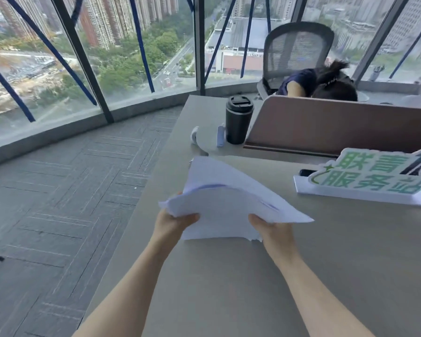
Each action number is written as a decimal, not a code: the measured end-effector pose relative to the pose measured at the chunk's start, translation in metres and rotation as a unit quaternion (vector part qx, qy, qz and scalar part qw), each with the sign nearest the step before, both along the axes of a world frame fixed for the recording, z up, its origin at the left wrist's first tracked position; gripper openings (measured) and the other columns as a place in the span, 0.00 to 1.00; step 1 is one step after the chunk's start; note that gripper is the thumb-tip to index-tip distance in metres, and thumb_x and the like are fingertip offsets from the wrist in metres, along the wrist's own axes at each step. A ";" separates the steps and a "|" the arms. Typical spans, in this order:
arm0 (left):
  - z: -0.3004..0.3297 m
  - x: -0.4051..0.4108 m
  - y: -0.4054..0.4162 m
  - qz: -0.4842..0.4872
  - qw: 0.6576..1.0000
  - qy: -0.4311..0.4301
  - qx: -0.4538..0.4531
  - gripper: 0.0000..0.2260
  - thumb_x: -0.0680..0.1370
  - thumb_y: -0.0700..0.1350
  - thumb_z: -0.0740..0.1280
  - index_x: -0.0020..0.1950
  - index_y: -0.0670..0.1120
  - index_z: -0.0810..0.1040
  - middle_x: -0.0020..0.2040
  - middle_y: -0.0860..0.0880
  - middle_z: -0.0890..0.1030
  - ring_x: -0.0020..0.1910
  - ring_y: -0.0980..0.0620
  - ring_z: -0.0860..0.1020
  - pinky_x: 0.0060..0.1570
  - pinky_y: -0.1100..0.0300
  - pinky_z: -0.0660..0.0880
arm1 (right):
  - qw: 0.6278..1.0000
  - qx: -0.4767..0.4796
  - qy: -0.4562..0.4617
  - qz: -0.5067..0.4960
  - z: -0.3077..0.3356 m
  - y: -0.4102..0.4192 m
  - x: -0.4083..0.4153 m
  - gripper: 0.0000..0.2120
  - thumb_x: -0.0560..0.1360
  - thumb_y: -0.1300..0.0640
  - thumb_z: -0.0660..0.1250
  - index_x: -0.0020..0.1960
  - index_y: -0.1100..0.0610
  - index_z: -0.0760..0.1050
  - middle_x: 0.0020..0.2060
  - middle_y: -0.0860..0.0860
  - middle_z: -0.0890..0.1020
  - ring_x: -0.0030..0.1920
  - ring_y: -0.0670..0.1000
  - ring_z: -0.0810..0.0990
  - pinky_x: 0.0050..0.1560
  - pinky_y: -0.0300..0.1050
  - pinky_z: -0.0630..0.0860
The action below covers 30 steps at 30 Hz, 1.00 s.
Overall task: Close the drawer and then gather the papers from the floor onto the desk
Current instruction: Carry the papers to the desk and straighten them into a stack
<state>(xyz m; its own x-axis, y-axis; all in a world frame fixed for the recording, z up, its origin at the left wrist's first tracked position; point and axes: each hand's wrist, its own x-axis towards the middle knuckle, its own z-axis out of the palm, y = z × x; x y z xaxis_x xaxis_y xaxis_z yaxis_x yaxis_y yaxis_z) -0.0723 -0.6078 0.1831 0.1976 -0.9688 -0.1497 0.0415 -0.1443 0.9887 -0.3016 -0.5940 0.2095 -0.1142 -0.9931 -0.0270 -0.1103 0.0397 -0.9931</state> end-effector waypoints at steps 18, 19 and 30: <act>-0.021 -0.007 -0.057 0.016 0.998 0.031 0.043 0.06 0.70 0.35 0.73 0.41 0.45 0.81 0.37 0.49 0.84 0.36 0.51 0.81 0.39 0.56 0.78 | 0.993 0.043 -0.075 -0.085 -0.021 -0.047 0.020 0.04 0.73 0.63 0.69 0.42 0.61 0.83 0.37 0.51 0.85 0.37 0.52 0.82 0.38 0.46 0.78; -0.022 -0.004 -0.058 0.015 0.998 0.033 0.045 0.06 0.69 0.36 0.74 0.43 0.45 0.82 0.39 0.49 0.85 0.37 0.52 0.83 0.40 0.57 0.79 | 0.993 0.041 -0.078 -0.074 -0.022 -0.047 0.020 0.05 0.74 0.63 0.69 0.44 0.59 0.83 0.38 0.50 0.86 0.39 0.50 0.84 0.39 0.45 0.80; -0.020 0.083 -0.072 0.077 0.982 -0.150 0.087 0.13 0.64 0.45 0.75 0.45 0.42 0.78 0.41 0.48 0.83 0.38 0.49 0.79 0.41 0.52 0.76 | 0.994 0.083 0.074 -0.002 -0.034 -0.085 0.097 0.04 0.74 0.58 0.66 0.47 0.50 0.77 0.38 0.44 0.82 0.38 0.44 0.79 0.33 0.34 0.72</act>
